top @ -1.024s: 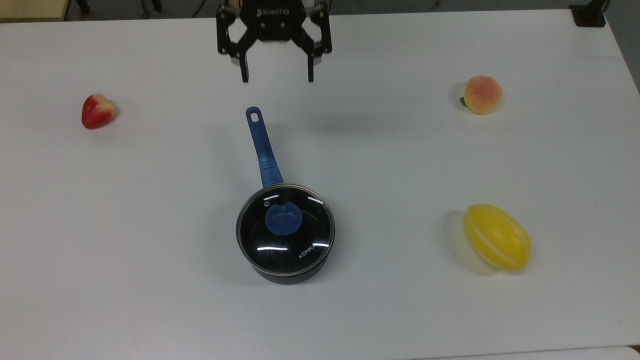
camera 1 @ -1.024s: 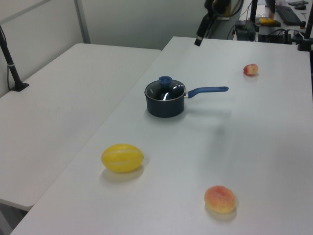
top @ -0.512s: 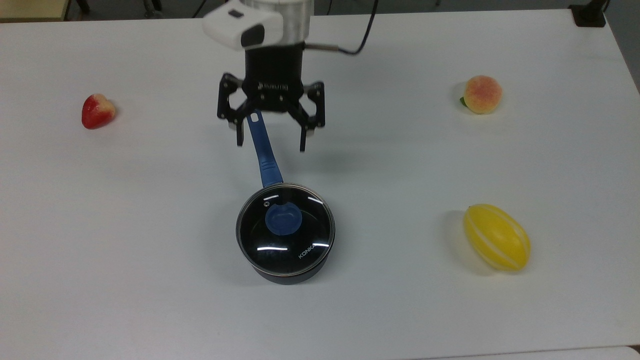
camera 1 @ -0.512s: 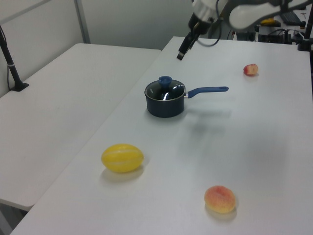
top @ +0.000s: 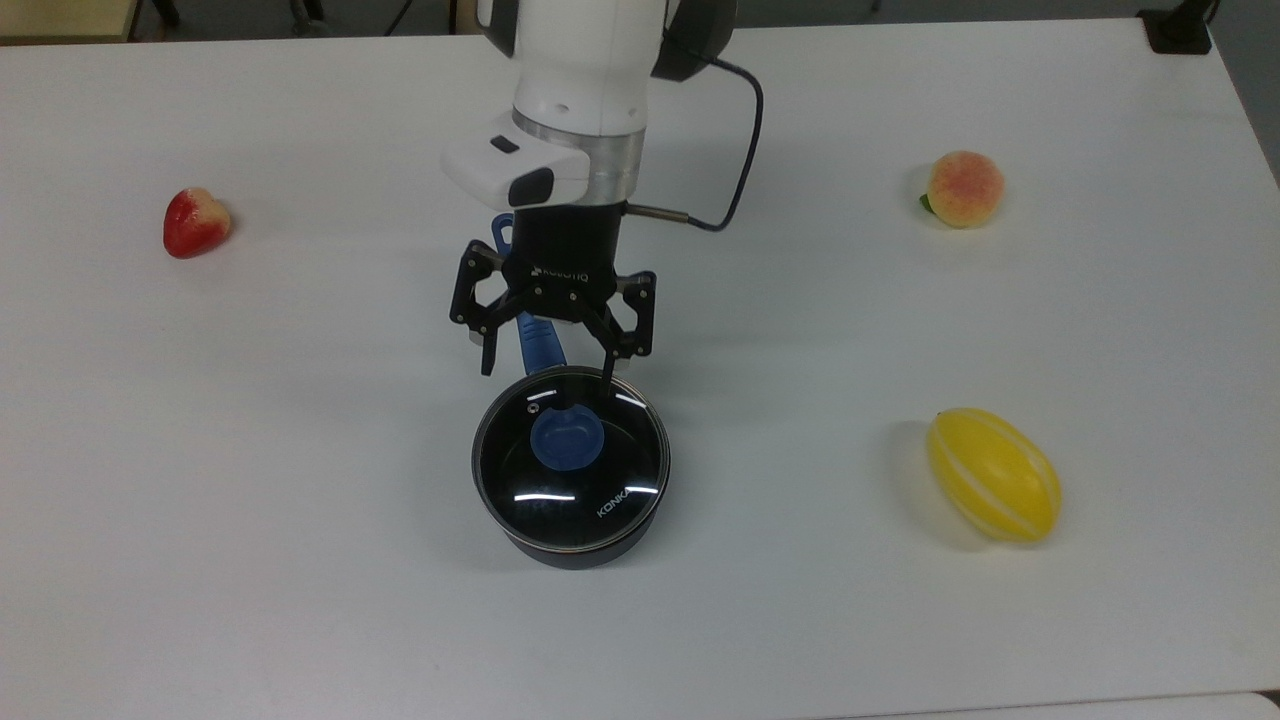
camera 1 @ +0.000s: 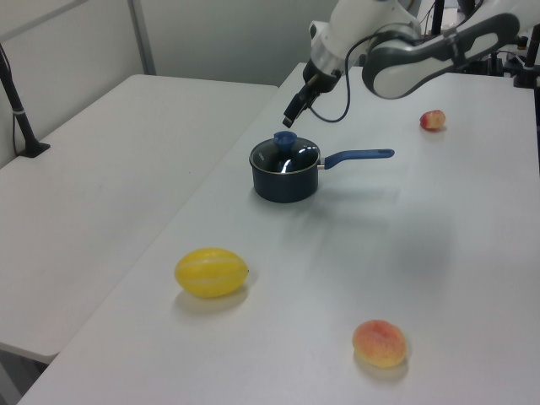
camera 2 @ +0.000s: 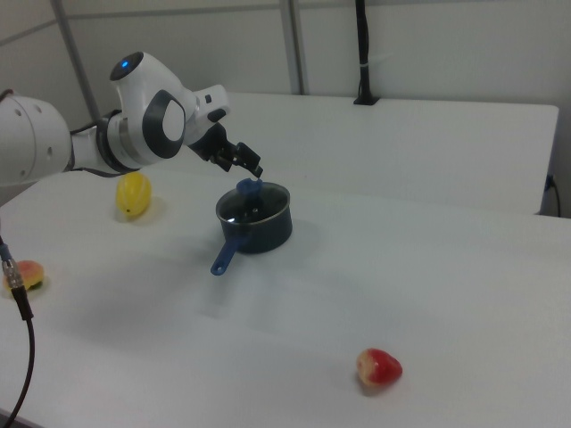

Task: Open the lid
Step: 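Move the open gripper over the saucepan and lower toward the lid knob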

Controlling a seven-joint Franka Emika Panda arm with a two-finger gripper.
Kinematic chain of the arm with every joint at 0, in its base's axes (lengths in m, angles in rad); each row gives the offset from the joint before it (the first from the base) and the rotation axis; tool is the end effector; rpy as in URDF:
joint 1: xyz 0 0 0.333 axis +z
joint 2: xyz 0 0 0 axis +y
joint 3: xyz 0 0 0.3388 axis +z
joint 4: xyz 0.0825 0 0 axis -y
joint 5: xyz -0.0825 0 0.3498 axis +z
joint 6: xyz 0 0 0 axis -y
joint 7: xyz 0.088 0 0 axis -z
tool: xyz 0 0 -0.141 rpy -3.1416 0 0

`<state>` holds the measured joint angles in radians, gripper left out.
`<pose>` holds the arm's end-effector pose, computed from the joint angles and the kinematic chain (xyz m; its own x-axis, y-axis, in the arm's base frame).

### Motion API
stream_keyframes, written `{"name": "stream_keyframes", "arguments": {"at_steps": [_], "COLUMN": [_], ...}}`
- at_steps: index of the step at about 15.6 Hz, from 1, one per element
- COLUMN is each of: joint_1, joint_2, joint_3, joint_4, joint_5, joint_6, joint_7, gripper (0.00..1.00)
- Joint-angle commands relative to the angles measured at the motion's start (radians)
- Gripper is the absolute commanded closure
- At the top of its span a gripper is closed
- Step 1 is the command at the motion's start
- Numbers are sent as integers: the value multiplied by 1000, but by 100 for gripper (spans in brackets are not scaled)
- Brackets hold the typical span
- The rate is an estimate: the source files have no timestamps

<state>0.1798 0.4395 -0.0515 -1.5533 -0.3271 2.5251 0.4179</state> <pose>0.7129 0.0952 0.4605 0.8347 -0.0221 0.5502 -0.0915 -0.9909 0.0991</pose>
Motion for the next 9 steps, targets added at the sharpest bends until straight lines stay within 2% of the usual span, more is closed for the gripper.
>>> {"name": "stream_keyframes", "arguments": {"at_steps": [1,4,9], "joint_1": [17,36,36], "joint_2": [76,123,148], "joint_3": [-5,-7,-7], "joint_4": [70,101,105], "joint_5": [-93,-127,-202], "joint_6": [23,53,53], "joint_7": [107,163,191], "gripper": [0,0,0]}}
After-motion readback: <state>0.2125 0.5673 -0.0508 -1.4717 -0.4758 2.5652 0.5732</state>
